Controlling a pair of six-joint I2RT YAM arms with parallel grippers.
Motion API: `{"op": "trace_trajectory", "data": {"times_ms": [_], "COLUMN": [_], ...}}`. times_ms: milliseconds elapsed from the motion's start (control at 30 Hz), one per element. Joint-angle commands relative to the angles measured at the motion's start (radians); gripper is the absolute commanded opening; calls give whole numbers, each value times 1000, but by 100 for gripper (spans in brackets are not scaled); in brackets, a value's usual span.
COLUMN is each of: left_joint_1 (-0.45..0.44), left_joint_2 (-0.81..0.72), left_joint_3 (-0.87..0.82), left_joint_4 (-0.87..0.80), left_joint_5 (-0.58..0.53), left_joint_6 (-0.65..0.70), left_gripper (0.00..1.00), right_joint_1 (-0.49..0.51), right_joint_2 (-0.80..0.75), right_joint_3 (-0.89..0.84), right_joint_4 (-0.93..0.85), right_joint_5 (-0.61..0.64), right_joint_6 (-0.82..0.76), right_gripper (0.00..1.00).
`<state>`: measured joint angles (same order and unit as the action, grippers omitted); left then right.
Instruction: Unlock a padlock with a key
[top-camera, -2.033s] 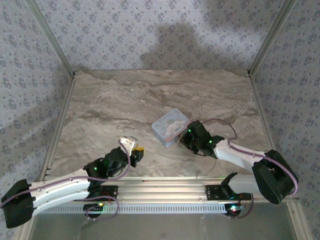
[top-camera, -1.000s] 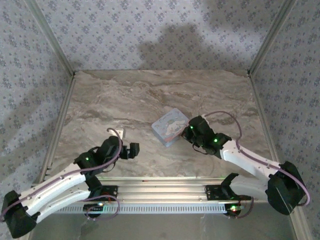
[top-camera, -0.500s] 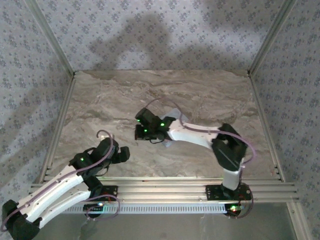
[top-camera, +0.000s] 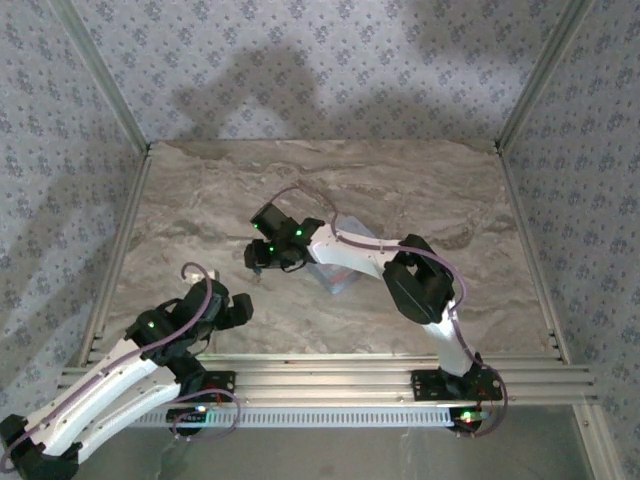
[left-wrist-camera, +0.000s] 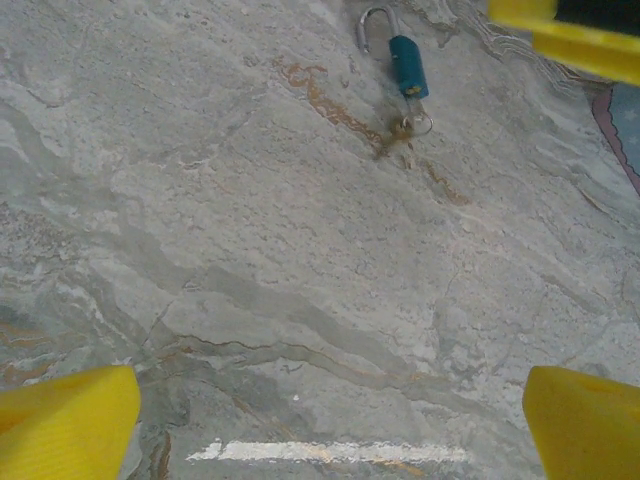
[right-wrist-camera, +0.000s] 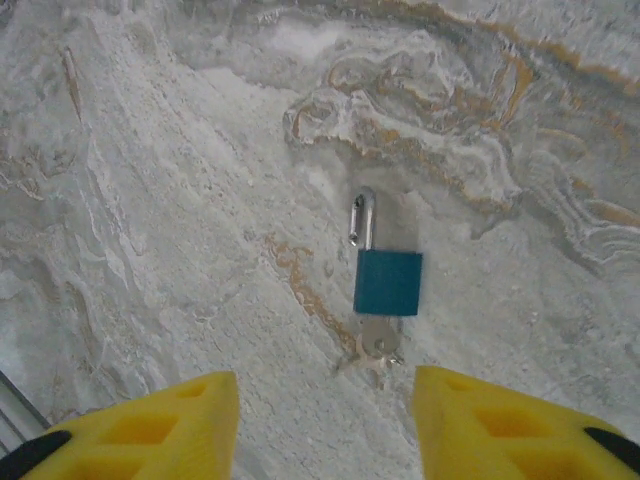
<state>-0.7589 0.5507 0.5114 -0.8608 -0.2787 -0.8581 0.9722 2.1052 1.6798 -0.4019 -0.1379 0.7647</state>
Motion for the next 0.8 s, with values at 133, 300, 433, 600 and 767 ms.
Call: {"op": "trace_trajectory", "data": {"times_ms": [133, 300, 433, 600, 767], "left_joint_1": [5, 4, 8, 25, 151], "left_joint_2": [11, 48, 110, 252, 404], "left_joint_3": [81, 107, 154, 224, 238], "left_joint_4": [-53, 49, 155, 286, 480], "left_joint_5": [-69, 13, 25, -62, -175], "left_joint_6": [13, 194, 312, 524, 745], "left_gripper": [98, 98, 98, 98, 98], "right_joint_1": [-2, -21, -78, -218, -332], "right_joint_2": [-169, -380, -558, -761, -910], "right_joint_3": [18, -126, -275, -441, -603], "right_joint_4": [-105, -106, -96, -87, -22], "right_joint_5": [104, 215, 296, 330, 492], "right_joint_6": [-125, -223, -266, -292, -398], "right_gripper": [54, 81, 91, 97, 100]}}
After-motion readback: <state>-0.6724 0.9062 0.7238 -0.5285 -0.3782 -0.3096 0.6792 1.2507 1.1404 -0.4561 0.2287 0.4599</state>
